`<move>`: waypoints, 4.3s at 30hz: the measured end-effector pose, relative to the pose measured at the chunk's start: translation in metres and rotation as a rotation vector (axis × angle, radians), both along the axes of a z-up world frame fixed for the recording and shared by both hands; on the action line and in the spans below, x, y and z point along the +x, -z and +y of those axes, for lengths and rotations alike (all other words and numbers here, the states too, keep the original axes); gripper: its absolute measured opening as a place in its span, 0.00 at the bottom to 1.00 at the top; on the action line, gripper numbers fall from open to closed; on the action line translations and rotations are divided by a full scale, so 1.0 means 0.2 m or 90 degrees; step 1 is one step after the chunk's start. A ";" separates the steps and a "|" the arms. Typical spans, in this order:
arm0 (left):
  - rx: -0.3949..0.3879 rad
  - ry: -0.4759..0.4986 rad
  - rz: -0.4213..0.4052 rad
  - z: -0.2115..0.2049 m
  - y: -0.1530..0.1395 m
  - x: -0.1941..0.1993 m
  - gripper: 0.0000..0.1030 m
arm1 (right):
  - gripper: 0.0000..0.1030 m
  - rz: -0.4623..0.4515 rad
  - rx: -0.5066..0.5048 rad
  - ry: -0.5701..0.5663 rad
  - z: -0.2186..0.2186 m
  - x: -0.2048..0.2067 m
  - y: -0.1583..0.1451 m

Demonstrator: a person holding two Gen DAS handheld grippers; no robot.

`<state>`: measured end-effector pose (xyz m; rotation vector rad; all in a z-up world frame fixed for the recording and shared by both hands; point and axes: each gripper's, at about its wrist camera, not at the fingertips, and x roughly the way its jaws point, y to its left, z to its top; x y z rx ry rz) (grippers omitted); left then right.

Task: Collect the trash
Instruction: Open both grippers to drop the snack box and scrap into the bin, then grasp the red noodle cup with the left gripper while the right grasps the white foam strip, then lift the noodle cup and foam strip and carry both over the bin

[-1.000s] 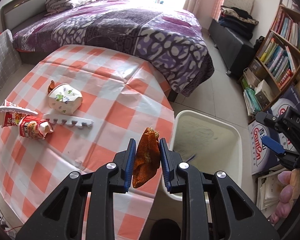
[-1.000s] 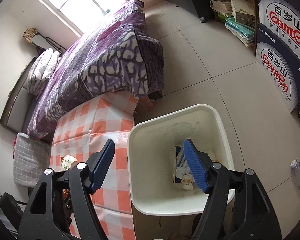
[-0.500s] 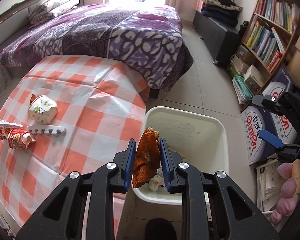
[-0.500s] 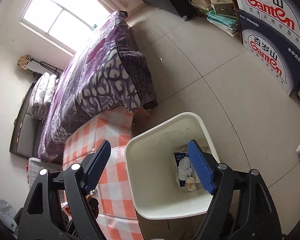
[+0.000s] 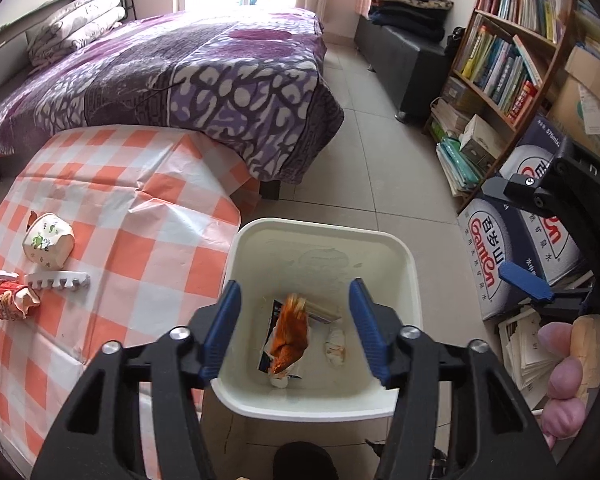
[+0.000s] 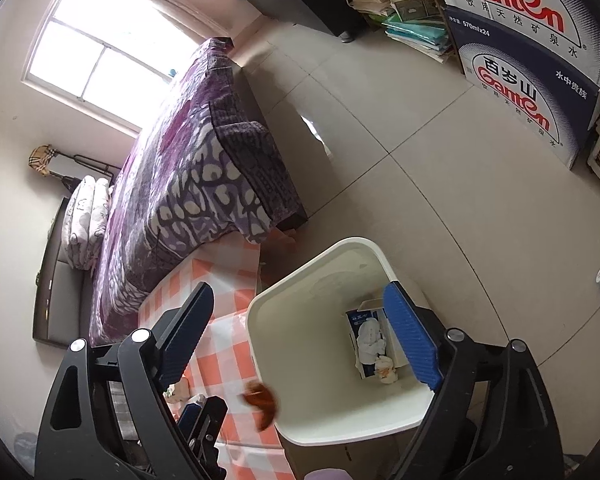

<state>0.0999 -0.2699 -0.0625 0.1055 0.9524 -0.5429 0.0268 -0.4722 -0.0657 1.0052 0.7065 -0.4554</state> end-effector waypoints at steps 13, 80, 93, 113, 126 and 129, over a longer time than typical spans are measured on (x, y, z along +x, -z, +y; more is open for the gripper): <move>0.032 -0.091 0.027 0.25 0.10 0.09 0.68 | 0.90 0.096 -0.134 -0.073 0.20 0.16 -0.03; -0.160 -0.409 0.174 2.08 0.60 0.29 0.35 | 0.90 0.154 -0.566 -0.731 2.06 1.08 0.51; -0.177 -0.420 0.184 2.24 0.67 0.22 0.41 | 0.32 0.186 -0.476 -0.748 2.13 1.05 0.57; -0.319 -0.542 0.282 2.48 0.66 0.35 0.74 | 0.68 0.152 -0.528 -0.851 2.39 0.96 0.62; -0.285 -0.617 0.269 2.57 0.67 0.36 0.77 | 0.26 0.152 -0.502 -0.849 2.41 0.95 0.60; -0.279 -0.625 0.256 2.57 0.67 0.37 0.61 | 0.26 0.158 -0.490 -0.844 2.40 0.94 0.59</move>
